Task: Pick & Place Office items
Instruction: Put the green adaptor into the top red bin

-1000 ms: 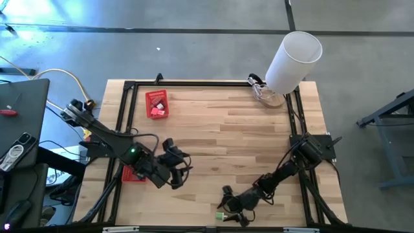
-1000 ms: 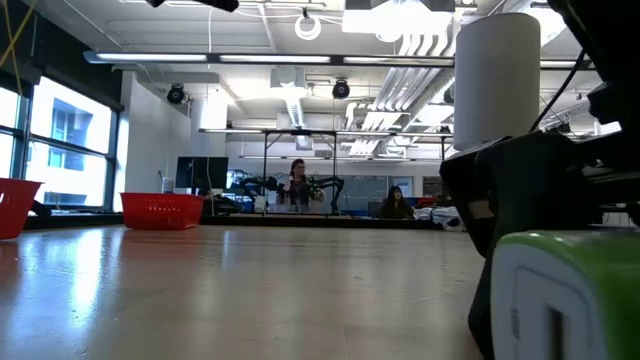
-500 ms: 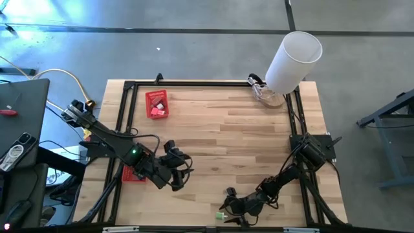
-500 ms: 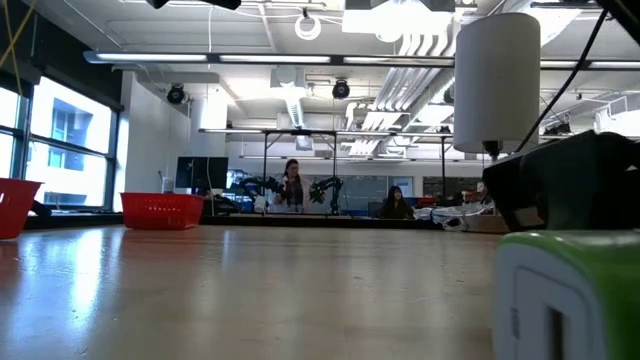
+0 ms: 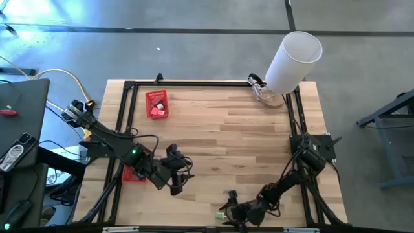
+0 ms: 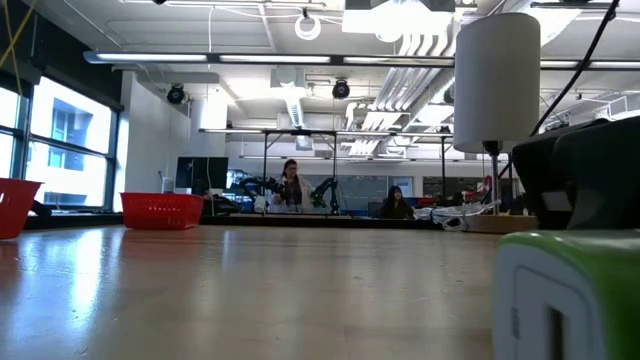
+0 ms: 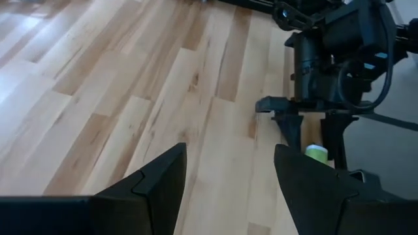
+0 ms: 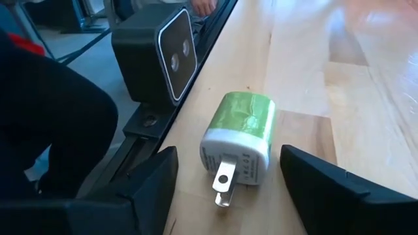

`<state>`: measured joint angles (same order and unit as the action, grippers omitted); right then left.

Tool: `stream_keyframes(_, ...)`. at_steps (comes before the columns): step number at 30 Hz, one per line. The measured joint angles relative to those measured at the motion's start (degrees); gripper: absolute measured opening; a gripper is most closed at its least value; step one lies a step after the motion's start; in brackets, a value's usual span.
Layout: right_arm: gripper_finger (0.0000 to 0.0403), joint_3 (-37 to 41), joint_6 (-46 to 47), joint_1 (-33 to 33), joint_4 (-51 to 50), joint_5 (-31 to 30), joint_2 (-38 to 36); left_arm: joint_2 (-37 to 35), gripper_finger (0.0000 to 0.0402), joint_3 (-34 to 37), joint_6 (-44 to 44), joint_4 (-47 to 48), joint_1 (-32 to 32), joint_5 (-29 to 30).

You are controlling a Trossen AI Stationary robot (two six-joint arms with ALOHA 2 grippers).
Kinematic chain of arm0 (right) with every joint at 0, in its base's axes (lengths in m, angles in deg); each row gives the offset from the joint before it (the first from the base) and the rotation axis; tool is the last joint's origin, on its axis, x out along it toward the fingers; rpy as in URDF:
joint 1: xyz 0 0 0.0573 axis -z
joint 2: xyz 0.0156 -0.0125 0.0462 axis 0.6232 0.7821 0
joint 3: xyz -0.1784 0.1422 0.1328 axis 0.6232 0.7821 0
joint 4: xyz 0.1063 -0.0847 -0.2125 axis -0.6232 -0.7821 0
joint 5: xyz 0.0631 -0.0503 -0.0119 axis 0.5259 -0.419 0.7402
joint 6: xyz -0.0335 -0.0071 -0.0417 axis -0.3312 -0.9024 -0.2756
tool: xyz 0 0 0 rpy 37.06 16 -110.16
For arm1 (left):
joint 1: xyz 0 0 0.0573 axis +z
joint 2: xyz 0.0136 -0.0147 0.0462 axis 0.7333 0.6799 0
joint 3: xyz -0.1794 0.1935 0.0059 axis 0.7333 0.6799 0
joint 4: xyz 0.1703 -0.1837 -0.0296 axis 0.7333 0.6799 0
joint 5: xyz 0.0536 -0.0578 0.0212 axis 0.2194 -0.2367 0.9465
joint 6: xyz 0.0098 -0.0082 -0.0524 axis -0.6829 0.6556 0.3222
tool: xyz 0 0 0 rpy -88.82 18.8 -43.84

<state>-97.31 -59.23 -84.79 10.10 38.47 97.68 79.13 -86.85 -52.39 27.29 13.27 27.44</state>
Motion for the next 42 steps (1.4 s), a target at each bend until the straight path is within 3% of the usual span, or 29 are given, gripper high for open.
stream_keyframes(30, 0.0258, -1.6, -1.8, 3.6, -1.1, -0.8, 0.8, 0.0, 0.0222, 0.0, -0.2, -2.1, -0.1, 0.1)
stream_keyframes(35, 0.0220, -1.6, -1.9, 3.7, -1.0, -0.8, 0.8, 0.0, 0.0222, 0.0, -0.2, -2.1, 0.1, 0.1)
stream_keyframes(42, 0.0127, -1.6, -2.2, 3.8, -0.8, 0.5, 0.8, 0.0, 0.0222, 0.0, -0.2, -2.1, 0.1, 0.1)
